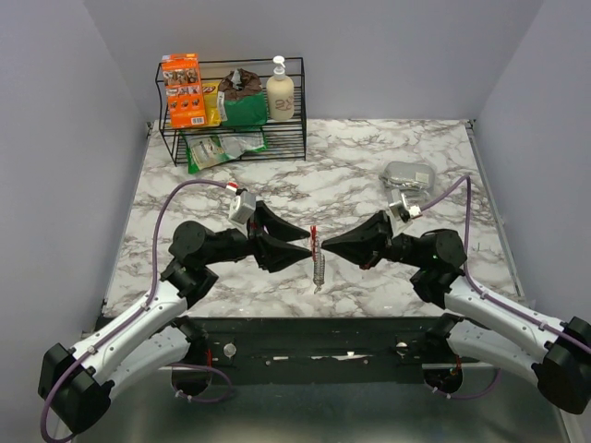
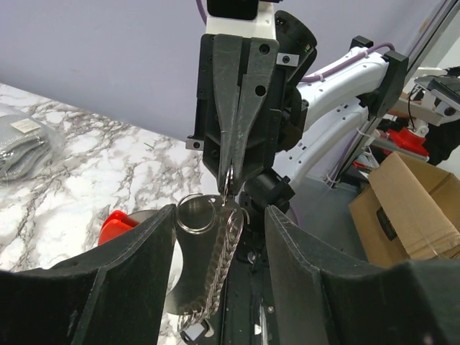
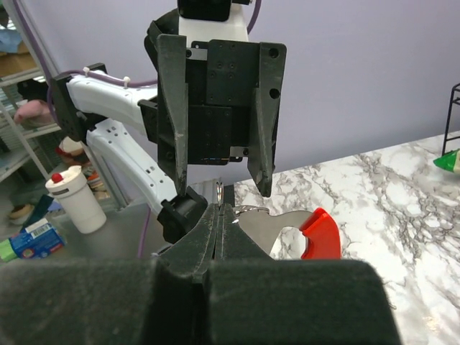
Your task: Put the keys on the keyring
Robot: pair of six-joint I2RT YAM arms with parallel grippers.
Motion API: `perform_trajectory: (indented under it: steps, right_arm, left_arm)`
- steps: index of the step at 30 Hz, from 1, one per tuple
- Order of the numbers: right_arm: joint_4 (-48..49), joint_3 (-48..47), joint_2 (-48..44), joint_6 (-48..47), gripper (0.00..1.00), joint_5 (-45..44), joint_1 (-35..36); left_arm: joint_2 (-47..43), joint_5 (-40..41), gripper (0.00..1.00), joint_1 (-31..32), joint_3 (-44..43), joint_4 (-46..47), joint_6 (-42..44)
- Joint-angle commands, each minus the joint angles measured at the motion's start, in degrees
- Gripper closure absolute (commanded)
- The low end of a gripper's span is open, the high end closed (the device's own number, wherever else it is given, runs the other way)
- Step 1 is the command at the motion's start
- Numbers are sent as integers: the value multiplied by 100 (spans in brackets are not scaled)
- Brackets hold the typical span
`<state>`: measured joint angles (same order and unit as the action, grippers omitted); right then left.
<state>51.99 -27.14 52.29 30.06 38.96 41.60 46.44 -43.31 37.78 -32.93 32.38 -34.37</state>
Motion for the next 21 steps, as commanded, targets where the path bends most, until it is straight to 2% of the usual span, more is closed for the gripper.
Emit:
perform_trajectory:
  steps: [1,21]
  right_arm:
    - [751,77,79,272,99,164,-12]
    - [787,94,150,395,99,182,-12]
  left_arm:
    - [58,-99,41,98,-21,234,44]
    - [182,68,52,291,-179,198,185]
